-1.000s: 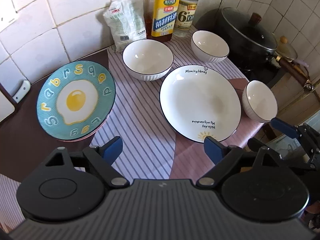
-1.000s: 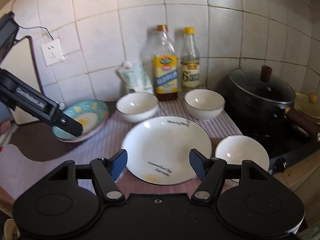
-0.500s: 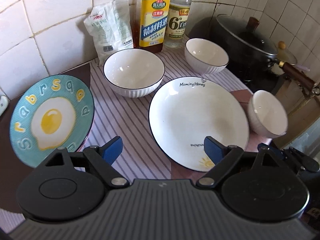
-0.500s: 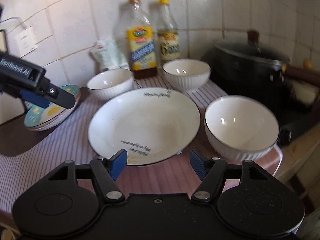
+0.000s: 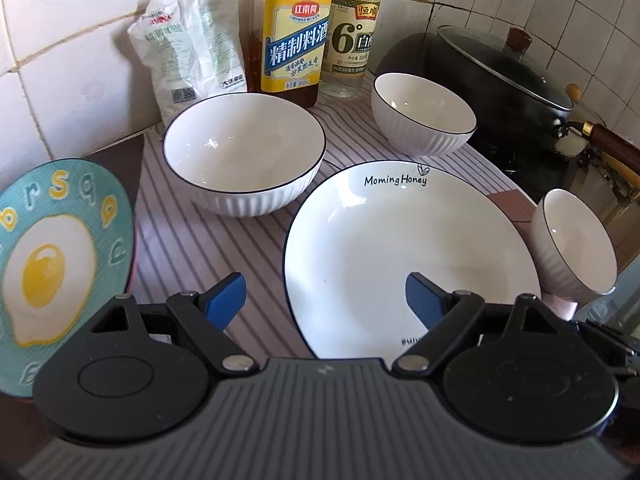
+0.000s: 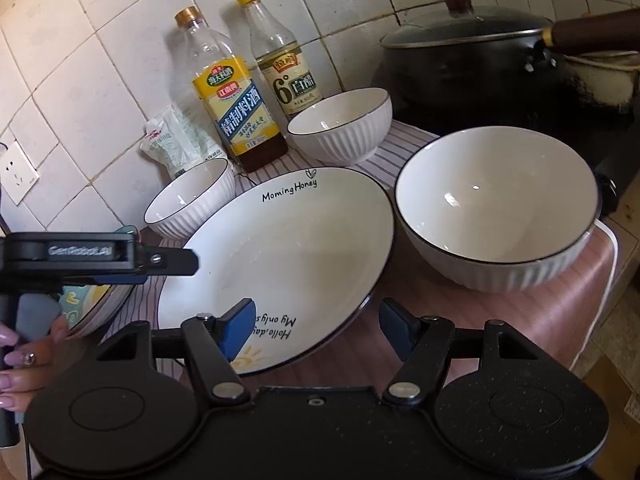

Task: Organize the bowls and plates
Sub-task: 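Close both grippers on the rim of the white Morning Honey plate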

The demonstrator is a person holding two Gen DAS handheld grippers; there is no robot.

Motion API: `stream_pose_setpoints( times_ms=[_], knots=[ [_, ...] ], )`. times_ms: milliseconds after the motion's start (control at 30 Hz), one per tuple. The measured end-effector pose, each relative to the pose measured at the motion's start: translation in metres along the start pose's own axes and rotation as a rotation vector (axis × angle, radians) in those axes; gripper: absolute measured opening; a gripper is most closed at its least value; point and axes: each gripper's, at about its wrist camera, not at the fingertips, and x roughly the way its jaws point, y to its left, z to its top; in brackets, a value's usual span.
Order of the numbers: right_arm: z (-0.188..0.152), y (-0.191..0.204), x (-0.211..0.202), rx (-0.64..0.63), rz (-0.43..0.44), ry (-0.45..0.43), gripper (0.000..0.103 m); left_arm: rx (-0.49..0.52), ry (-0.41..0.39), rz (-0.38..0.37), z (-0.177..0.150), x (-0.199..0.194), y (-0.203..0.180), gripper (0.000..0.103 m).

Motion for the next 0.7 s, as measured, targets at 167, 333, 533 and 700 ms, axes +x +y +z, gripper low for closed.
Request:
stream_pose_setpoints(
  times_ms=[167, 333, 533, 700],
  knots=[
    [-0.003, -0.002, 0.005, 0.061, -0.018, -0.027, 0.064, -0.029, 0.057, -0.043, 0.004, 0.016, 0.005, 0.085],
    [-0.001, -0.002, 0.01, 0.06, -0.05, -0.049, 0.058, -0.062, 0.07, -0.045, 0.004, 0.024, 0.009, 0.059],
    [0.0, 0.001, 0.011, 0.036, -0.071, -0.047, 0.057, -0.014, 0.093, -0.018, 0.003, 0.026, 0.004, 0.036],
    [-0.002, 0.0, 0.012, 0.065, -0.082, -0.073, 0.056, -0.087, 0.082, -0.029, 0.003, 0.026, 0.015, 0.026]
  ],
)
